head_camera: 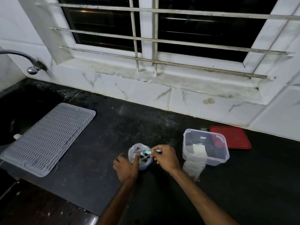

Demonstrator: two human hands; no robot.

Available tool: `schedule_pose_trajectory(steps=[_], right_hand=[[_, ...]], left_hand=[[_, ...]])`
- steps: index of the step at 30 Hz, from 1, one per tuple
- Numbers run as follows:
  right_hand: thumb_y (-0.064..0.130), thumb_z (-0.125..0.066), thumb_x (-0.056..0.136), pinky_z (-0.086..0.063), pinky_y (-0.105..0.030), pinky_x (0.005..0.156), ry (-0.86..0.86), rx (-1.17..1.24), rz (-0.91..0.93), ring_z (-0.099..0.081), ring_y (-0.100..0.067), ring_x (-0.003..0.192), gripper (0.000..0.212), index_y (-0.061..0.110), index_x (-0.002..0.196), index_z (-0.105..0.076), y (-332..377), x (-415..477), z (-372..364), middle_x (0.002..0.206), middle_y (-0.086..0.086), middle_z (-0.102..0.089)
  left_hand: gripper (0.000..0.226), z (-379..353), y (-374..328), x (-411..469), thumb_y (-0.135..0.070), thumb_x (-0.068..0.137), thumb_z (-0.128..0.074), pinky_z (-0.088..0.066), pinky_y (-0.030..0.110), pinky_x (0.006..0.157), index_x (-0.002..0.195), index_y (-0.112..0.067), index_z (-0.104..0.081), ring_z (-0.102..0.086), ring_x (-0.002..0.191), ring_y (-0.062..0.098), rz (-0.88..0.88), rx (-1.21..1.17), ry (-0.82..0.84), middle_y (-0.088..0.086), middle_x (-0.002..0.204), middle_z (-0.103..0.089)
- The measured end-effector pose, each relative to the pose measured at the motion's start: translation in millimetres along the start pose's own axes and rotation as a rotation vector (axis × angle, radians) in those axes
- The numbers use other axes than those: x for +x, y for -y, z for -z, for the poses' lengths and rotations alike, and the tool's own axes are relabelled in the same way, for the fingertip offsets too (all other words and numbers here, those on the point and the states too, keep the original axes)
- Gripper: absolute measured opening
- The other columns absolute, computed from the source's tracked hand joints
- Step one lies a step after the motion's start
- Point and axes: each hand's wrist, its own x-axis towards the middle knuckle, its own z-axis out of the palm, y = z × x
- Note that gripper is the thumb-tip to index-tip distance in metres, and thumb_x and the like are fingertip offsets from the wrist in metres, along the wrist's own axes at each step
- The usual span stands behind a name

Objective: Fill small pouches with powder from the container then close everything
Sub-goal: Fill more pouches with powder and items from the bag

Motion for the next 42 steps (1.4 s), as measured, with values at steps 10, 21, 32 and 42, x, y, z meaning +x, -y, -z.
schedule_pose_trajectory(steps=[10,21,32,42], right_hand=[[0.024,-0.051,0.099,-0.056,-0.032,0.082,0.059,-0.84,0.118,-0.068,-0.017,0.094,0.02,0.018,0.112,-0.064,-2.2,18.6,-37.7,0.106,-0.003,-0.07],[0.022,-0.058,0.096,-0.057,-0.032,0.081,0.13,-0.834,0.018,-0.069,-0.018,0.091,0.017,0.012,0.104,-0.069,1.1,32.6,-39.8,0.101,-0.005,-0.071],[0.021,-0.062,0.091,-0.062,-0.036,0.071,0.148,-0.66,-0.109,-0.072,-0.018,0.07,0.018,0.01,0.081,-0.072,-0.9,37.9,-28.9,0.076,-0.006,-0.073],[0.014,-0.057,0.09,-0.061,-0.027,0.061,0.237,-0.509,-0.23,-0.071,-0.014,0.056,0.022,0.004,0.08,-0.074,-6.7,30.3,-15.2,0.064,-0.005,-0.073]], left_hand=[[0.032,3.5,7.0,29.3,-0.02,0.085,-0.067,-0.051,0.043,0.093,0.11,-0.006,-0.052,-0.059,0.106,0.031,0.048,-0.048,0.237,0.016,0.114,-0.058],[0.028,-6.2,-9.9,47.7,-0.02,0.092,-0.056,-0.06,0.048,0.064,0.113,-0.002,-0.051,-0.065,0.092,0.035,0.514,-0.633,0.41,0.022,0.114,-0.061],[0.029,-13.8,-13.1,10.1,-0.016,0.085,-0.072,-0.057,0.038,0.078,0.11,-0.008,-0.062,-0.066,0.08,0.021,0.458,-0.655,0.648,0.014,0.097,-0.072],[0.032,-22.1,-9.8,4.6,0.012,0.088,-0.044,-0.057,0.025,0.053,0.113,0.001,-0.06,-0.067,0.081,0.026,0.396,-0.712,0.519,0.02,0.101,-0.068]])
